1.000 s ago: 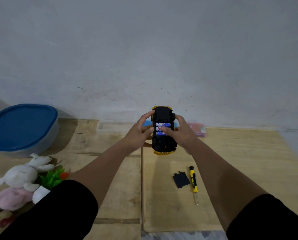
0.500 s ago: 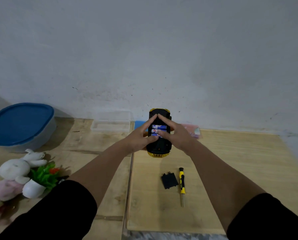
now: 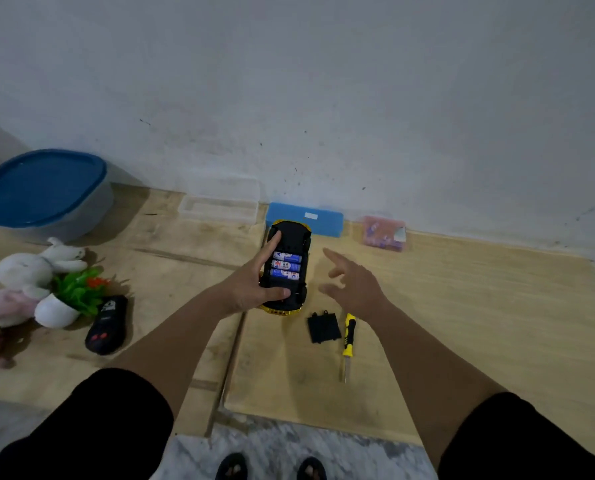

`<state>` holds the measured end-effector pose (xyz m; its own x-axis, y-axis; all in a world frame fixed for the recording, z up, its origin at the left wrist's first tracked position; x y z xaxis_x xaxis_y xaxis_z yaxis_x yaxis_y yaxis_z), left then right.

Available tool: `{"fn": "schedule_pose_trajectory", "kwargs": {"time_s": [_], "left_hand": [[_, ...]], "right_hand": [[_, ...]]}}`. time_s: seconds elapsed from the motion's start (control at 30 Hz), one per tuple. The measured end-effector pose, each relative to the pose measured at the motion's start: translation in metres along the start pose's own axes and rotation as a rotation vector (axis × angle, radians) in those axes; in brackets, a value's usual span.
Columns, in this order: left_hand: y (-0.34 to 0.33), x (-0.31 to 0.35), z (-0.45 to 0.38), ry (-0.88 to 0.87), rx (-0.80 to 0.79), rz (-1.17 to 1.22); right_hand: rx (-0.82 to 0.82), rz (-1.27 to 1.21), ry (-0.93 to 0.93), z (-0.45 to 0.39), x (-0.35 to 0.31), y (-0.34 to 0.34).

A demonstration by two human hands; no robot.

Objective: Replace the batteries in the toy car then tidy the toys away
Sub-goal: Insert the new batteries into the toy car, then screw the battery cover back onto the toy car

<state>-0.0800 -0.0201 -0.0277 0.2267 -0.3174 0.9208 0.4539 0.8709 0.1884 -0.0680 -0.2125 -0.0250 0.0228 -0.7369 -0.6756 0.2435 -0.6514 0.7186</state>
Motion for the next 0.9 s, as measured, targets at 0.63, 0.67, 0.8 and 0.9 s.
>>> {"fn": "schedule_pose_trajectory", "kwargs": {"time_s": [0.63, 0.67, 0.8, 0.9], "left_hand": [[-0.020, -0.075, 0.013, 0.149, 0.099, 0.044], [-0.021, -0.075, 0.012, 0.151, 0.097, 0.041], [-0.022, -0.075, 0.009, 0.152, 0.092, 0.037], [-0.022, -0.075, 0.007, 0.153, 0.088, 0.036]], "right_hand": [[-0.322, 0.541, 0.107, 0.007, 0.045, -0.052], [-0.322, 0.509, 0.098, 0.007, 0.045, -0.052], [-0.320, 0.350, 0.048, 0.004, 0.047, -0.054], [-0.307, 0.267, 0.000, 0.001, 0.049, -0.052]]}}
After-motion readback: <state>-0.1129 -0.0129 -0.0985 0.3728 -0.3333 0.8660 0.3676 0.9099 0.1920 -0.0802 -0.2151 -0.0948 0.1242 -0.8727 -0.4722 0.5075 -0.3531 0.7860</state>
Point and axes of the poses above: each hand's wrist, its own z-axis away from the middle knuckle, its own y-axis out of the back of the hand, x = y × z, the point moved 5 cm from there along -z, towards the middle knuckle, and after that the axes turned 1 degree about y, right-handed, at the moved point
